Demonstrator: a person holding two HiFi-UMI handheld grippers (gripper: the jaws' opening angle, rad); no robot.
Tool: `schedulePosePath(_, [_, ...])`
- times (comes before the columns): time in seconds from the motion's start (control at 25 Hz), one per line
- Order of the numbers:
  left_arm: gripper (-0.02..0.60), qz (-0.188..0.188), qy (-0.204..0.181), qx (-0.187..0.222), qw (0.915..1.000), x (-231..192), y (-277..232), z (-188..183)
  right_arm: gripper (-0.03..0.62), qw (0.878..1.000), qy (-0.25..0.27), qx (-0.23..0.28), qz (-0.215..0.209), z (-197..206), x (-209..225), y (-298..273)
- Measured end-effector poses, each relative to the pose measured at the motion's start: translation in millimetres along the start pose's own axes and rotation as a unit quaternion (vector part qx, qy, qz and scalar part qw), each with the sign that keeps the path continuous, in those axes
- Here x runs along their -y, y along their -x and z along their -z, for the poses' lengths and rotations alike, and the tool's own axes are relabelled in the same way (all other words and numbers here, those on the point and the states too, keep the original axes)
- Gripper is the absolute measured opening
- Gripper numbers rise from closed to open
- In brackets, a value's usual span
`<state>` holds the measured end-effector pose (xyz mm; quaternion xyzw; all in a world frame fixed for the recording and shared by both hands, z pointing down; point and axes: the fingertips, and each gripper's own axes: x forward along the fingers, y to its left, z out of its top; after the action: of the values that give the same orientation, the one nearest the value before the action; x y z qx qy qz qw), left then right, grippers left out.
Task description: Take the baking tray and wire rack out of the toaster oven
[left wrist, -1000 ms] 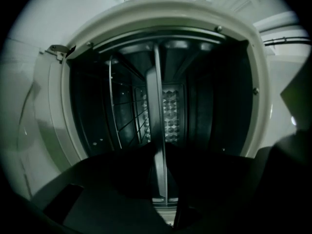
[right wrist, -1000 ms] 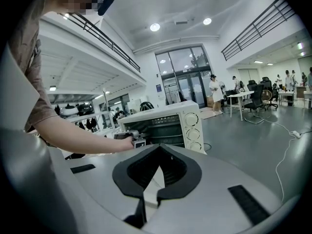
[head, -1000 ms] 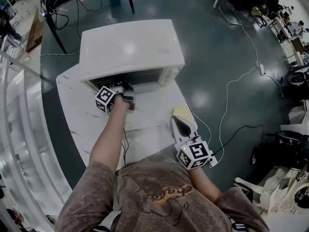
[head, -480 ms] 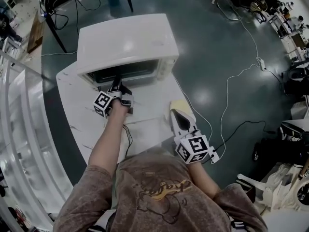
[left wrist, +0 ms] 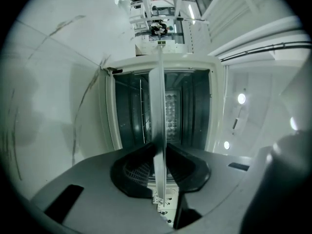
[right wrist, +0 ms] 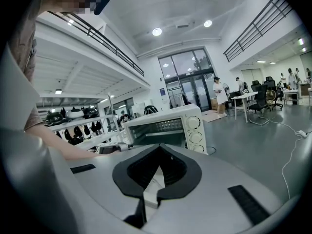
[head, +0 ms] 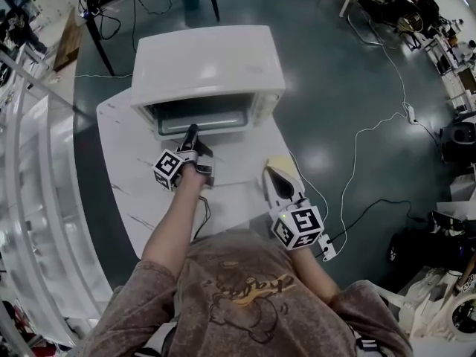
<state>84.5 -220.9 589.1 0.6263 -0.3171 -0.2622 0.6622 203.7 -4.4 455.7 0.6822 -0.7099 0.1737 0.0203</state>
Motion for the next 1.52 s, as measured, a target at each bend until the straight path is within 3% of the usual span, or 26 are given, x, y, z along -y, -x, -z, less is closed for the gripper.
schedulePosePath(1.36, [0.074,-0.029,0.018,0.015,0.9993,10,95,34,-0.006,0.999,0.011,-0.009,-0.048,-5,-2,-14])
schedulePosePath(1.52, [0.072,-0.017,0.025,0.008,0.9995,12,109,36,-0.006,0.998,0.015,-0.009,-0.055,-6,-6,-13])
